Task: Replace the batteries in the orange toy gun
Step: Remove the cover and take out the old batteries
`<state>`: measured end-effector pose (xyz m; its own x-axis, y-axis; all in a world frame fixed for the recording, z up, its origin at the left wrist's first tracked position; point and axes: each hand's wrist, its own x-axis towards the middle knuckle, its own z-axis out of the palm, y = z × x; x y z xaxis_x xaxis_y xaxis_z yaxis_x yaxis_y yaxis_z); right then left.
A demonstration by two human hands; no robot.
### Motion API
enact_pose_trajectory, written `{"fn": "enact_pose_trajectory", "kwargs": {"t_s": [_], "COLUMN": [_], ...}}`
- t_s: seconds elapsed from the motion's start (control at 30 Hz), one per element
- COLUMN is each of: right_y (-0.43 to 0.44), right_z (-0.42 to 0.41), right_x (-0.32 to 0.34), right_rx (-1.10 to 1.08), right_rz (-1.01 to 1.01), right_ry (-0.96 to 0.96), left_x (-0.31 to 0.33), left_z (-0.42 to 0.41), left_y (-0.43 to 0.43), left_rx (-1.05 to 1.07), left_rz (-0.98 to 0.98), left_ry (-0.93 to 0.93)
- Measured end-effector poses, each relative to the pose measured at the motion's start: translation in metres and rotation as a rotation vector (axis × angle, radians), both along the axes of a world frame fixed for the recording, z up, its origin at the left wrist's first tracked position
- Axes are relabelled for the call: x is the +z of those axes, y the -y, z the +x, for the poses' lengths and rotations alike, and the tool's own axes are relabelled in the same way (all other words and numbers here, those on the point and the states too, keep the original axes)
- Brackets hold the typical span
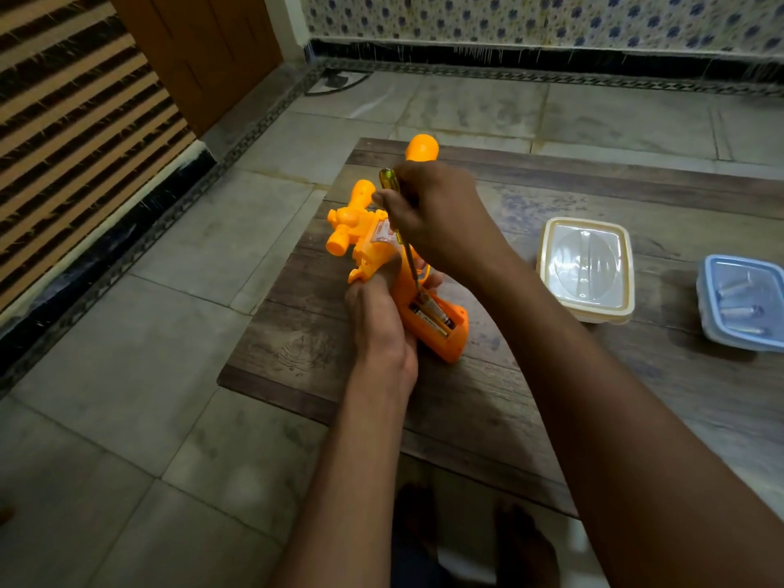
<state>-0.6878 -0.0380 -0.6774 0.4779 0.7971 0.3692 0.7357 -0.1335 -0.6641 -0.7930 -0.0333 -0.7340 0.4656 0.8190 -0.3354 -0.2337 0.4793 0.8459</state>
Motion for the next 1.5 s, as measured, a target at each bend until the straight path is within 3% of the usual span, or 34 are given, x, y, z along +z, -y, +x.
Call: {"fn": "enact_pose_trajectory", "kwargs": {"t_s": [0.43,0.9,1.0,1.17,1.27,1.37,1.5], "right_y": [-0.003,0.039,0.057,0.081,0.079,0.075,0.075], "right_z": [0.01,0.002,-0.008,-0.03,-0.034,-0.034,-0.032], "right_x": [0.013,0.012,0.008,-0.014,-0.019,-0.02,-0.01], "right_rx": [-0.021,-0.153,-0.14,-0.085,-0.075,-0.1,-0.181], "right_rz": [-0.104,0.261,0.178,-0.211,-0.322,-0.291,-0.047], "right_ry": [0.066,-0.157,-0.19,-0.088,-0.023,0.028,-0.045], "left_x": [-0.004,-0.004,-0.004,-0.001,-0.001,-0.001,-0.001], "left_z": [0.002,0.003,0.003,0.002,0.003,0.002,0.001], "left_y": [-0.002,-0.003,-0.004,-0.004,-0.006,-0.006,-0.005], "left_rx": [-0.007,0.013,0.019,0.025,0.037,0.031,0.021], "left_rz": [-0.023,-0.101,-0.128,-0.176,-0.189,-0.171,-0.175], "left_ry": [0.03,0.03,0.049,0.1,0.118,0.112,0.096]}}
